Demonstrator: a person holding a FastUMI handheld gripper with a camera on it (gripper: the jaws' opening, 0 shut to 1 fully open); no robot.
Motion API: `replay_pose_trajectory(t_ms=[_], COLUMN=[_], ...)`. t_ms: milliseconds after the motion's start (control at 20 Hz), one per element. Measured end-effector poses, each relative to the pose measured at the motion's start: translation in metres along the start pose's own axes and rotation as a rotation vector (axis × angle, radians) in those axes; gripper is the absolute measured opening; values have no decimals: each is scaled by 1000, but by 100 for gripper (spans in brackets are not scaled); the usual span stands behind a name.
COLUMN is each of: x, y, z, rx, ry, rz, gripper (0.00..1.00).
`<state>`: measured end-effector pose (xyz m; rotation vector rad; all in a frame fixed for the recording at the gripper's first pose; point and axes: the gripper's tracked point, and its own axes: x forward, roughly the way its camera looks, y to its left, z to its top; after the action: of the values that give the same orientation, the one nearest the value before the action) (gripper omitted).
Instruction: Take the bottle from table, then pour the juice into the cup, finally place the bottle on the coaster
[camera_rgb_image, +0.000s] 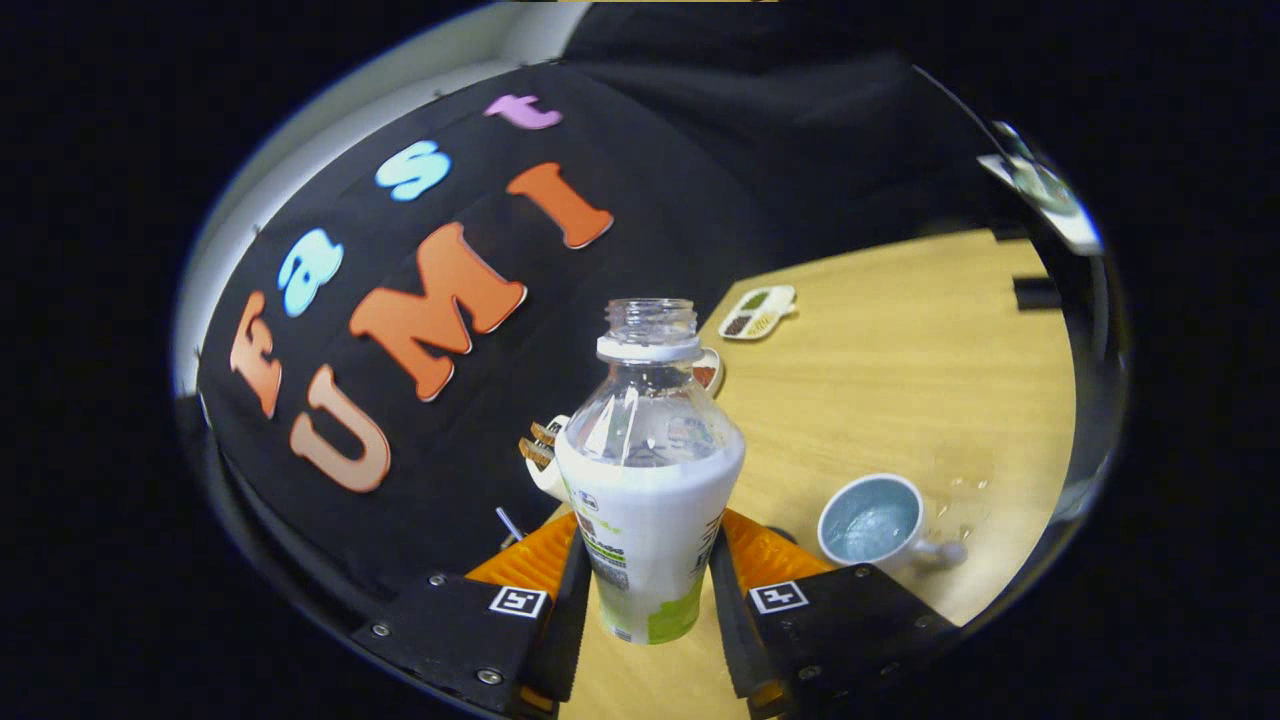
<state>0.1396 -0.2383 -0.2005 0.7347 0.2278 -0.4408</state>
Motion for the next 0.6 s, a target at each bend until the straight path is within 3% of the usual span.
replay_pose_trajectory(t_ms=[150,300,600], x=[10,26,65], y=[3,9,-1], z=[13,3,-29], rx=[-280,-488,-610], ry=[-98,-103,-90], rz=[-24,-34,-75], gripper=[59,59,59])
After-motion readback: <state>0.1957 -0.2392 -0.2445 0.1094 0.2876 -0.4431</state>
